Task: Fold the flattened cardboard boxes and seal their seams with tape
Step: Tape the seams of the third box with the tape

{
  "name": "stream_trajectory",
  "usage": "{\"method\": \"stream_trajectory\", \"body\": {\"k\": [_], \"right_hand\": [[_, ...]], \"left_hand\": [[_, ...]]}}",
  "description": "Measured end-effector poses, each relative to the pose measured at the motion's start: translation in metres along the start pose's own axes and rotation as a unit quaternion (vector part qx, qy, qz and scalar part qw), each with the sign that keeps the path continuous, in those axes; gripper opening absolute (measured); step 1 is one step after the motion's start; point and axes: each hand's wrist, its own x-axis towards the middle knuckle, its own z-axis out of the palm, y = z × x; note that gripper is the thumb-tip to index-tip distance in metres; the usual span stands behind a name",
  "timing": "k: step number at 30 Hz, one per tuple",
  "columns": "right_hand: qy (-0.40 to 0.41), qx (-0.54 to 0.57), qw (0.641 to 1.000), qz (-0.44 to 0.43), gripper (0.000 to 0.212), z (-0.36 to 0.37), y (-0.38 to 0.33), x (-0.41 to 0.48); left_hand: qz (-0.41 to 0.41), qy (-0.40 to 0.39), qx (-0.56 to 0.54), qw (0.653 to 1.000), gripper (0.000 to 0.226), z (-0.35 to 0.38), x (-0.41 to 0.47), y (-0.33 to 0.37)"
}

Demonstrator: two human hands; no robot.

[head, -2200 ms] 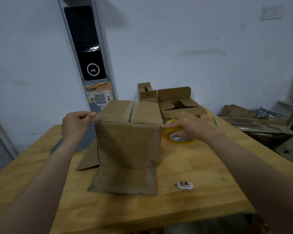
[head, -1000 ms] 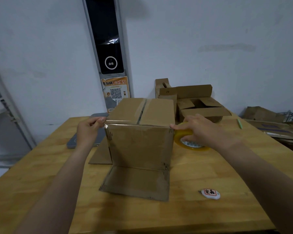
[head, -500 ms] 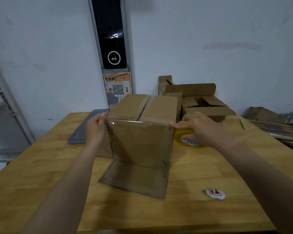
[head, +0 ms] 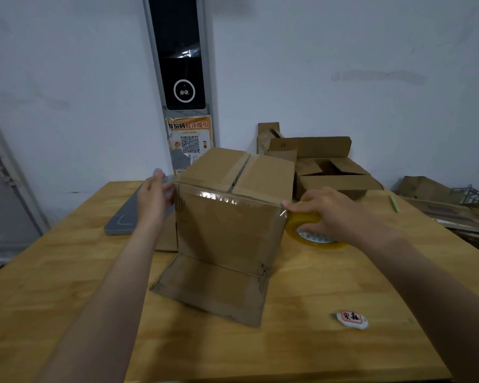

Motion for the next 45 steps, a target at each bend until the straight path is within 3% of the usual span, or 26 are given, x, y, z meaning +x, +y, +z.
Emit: {"method": "stream_trajectory", "body": {"k": [2, 8, 15, 19, 25, 29, 32, 34, 37, 41, 45], "right_hand": [[0.010, 0.002, 1.000, -0.002, 0.067, 0.002, -0.001, 0.001], [0.027, 0.015, 1.000, 0.005, 0.066, 0.004, -0.003, 0.000], [0.028, 0.023, 0.999, -0.006, 0.064, 0.005, 0.004, -0.004], [0.032, 0.016, 0.999, -0.032, 0.063, 0.005, -0.002, -0.003], [0.021, 0.032, 0.999, -0.037, 0.062, -0.001, -0.002, 0.008], [0.005, 0.041, 0.998, -0.038, 0.061, -0.001, -0.005, 0.014], [0.005, 0.051, 0.998, -0.041, 0.062, 0.000, -0.007, 0.015], [0.007, 0.059, 0.997, -0.041, 0.061, 0.001, -0.008, 0.013], [0.018, 0.053, 0.998, -0.042, 0.061, 0.002, -0.010, 0.011], [0.040, 0.056, 0.997, -0.047, 0.060, 0.006, -0.011, 0.010], [0.047, 0.062, 0.996, -0.034, 0.063, 0.008, -0.012, 0.013]], "left_hand": [[0.002, -0.017, 0.025, 1.000, 0.030, 0.003, 0.001, -0.004], [-0.016, 0.037, 0.019, 0.999, 0.021, 0.008, -0.011, 0.004], [0.050, 0.113, 0.083, 0.989, 0.011, -0.005, -0.036, 0.009], [0.086, 0.138, 0.173, 0.971, 0.011, -0.019, -0.047, 0.008], [0.081, 0.053, 0.272, 0.957, 0.029, -0.042, -0.043, 0.023], [0.224, 0.025, 0.418, 0.880, 0.040, -0.035, -0.065, 0.036], [0.320, -0.109, 0.489, 0.804, 0.049, -0.005, -0.095, 0.036], [0.345, -0.204, 0.559, 0.725, 0.056, 0.017, -0.111, 0.030], [0.380, -0.263, 0.605, 0.649, 0.065, 0.046, -0.128, 0.010], [0.422, -0.260, 0.607, 0.621, 0.064, 0.075, -0.141, -0.007], [0.410, -0.250, 0.591, 0.648, 0.063, 0.076, -0.138, -0.005]]}}
